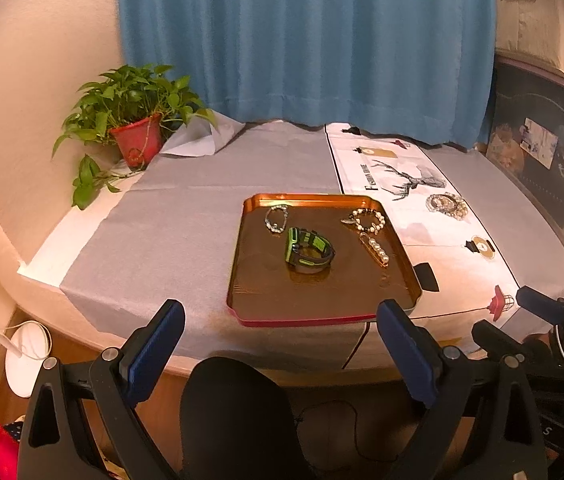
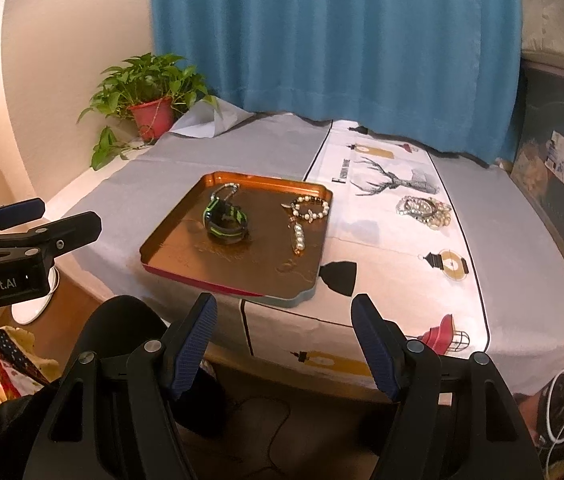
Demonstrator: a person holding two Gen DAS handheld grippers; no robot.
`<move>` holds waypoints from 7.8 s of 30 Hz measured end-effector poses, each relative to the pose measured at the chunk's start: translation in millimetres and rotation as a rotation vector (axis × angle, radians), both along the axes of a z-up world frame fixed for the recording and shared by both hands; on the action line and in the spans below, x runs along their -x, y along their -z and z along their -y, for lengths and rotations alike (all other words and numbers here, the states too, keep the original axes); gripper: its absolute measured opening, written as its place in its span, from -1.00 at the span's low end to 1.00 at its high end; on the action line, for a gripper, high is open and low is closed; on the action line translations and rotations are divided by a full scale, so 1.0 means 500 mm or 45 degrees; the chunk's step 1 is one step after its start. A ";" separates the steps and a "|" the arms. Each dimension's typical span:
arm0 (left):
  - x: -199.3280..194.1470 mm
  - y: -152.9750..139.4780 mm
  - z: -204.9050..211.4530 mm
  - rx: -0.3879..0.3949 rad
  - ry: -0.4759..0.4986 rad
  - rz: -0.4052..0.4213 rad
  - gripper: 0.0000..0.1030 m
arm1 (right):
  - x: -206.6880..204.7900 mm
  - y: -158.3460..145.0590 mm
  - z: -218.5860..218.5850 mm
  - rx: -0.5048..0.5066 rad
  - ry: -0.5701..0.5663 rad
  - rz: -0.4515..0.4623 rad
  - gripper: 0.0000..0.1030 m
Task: Organize jewelry
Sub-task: 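Withdraw both tools from the tray, then reach the left tool to a clear crystal bracelet while the right tool reaches a multicolor beaded bracelet, then grasp the clear bracelet with the left tool while the right tool grasps the multicolor bracelet, then carry both held bracelets over the copper tray, then lower both bracelets into the copper tray and open both tools, then withdraw both tools from the tray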
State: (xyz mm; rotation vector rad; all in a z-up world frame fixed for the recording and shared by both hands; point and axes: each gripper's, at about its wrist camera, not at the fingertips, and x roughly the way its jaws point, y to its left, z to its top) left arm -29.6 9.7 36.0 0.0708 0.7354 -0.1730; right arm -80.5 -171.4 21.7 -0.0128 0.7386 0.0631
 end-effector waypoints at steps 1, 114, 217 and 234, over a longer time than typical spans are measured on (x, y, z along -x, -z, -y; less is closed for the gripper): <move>-0.003 0.000 0.004 -0.001 0.005 -0.002 0.85 | -0.002 0.002 0.004 -0.002 0.007 -0.001 0.36; 0.064 -0.032 0.024 0.341 0.453 -0.174 -0.90 | 0.078 0.012 0.060 0.118 -0.036 -0.027 -0.88; 0.106 0.011 0.011 0.087 0.091 -0.064 0.82 | 0.132 -0.014 -0.023 0.076 0.013 0.098 0.37; 0.101 0.021 0.010 0.070 0.092 -0.081 0.82 | 0.117 -0.002 -0.006 0.066 0.030 0.073 0.37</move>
